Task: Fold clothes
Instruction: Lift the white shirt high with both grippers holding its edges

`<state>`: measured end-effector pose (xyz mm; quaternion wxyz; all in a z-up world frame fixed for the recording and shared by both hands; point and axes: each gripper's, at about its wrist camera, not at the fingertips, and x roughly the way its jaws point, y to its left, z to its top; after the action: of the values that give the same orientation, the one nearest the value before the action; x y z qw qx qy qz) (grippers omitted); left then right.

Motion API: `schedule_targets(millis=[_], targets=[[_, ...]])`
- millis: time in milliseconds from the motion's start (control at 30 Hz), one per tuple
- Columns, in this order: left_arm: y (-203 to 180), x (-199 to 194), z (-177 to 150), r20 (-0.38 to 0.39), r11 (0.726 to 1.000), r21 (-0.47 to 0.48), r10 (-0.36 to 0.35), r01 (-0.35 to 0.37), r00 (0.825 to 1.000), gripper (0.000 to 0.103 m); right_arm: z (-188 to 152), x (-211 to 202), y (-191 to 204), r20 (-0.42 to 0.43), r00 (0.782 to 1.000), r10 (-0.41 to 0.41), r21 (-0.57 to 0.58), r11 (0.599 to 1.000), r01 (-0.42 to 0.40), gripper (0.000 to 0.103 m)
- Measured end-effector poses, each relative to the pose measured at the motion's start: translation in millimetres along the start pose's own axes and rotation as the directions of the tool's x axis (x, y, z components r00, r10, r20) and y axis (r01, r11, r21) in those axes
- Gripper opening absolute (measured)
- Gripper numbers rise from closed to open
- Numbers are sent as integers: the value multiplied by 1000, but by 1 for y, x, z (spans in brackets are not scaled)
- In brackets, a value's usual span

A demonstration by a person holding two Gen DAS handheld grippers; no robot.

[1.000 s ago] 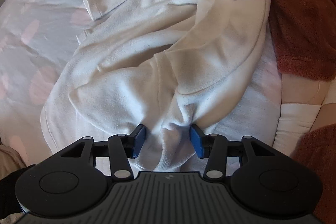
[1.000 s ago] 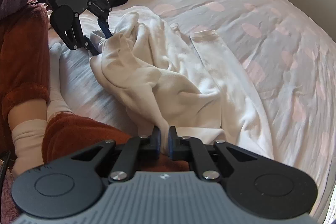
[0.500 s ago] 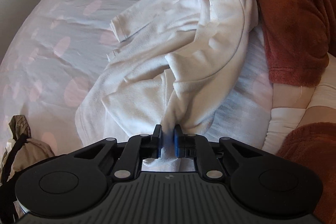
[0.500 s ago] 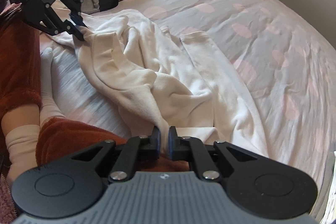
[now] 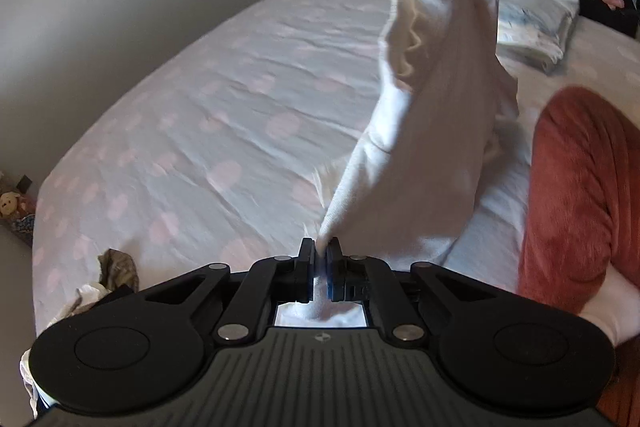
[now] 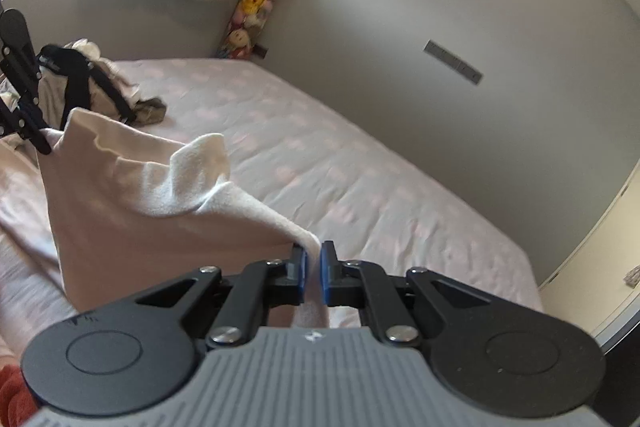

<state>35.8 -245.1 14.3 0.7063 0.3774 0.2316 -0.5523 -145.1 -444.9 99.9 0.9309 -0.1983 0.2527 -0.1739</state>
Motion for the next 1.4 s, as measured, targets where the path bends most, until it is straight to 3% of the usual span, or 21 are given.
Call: schedule_targets(millis=[100, 200, 300, 367, 533, 600, 700, 833, 933, 1100, 1200, 1400], targets=[[19, -33, 25, 86, 996, -49, 82, -78, 993, 3, 28, -18, -18, 78, 995, -65, 0, 998, 65, 8], [38, -79, 55, 185, 983, -93, 175, -160, 967, 3, 59, -39, -33, 160, 980, -118, 4, 993, 118, 8], [51, -133, 82, 290, 962, -133, 267, -238, 919, 3, 86, -58, -46, 232, 959, -164, 27, 986, 162, 8], [56, -169, 97, 353, 946, -157, 323, -285, 878, 3, 101, -74, -54, 276, 943, -185, 65, 983, 174, 8], [42, -244, 104, 483, 920, -184, 390, -345, 784, 3, 120, -125, -65, 398, 890, -223, 148, 973, 177, 8], [31, -259, 97, 508, 914, -184, 404, -362, 761, 3, 120, -147, -63, 437, 870, -227, 156, 972, 175, 8], [15, -268, 82, 527, 912, -182, 406, -368, 747, 3, 114, -177, -59, 482, 845, -234, 154, 971, 181, 8], [3, -265, 69, 533, 924, -188, 381, -333, 756, 3, 101, -202, -49, 497, 841, -216, 142, 976, 167, 8], [-3, -261, 60, 527, 938, -175, 345, -298, 777, 3, 89, -212, -40, 492, 843, -216, 131, 976, 174, 9], [0, -262, 56, 538, 949, -173, 316, -265, 781, 3, 83, -214, -37, 485, 846, -221, 165, 973, 159, 9], [10, -253, 60, 528, 951, -176, 308, -253, 791, 3, 87, -202, -37, 476, 850, -224, 160, 973, 167, 9], [47, -209, 64, 466, 952, -211, 297, -222, 833, 3, 101, -136, -45, 404, 892, -204, 167, 975, 147, 9]])
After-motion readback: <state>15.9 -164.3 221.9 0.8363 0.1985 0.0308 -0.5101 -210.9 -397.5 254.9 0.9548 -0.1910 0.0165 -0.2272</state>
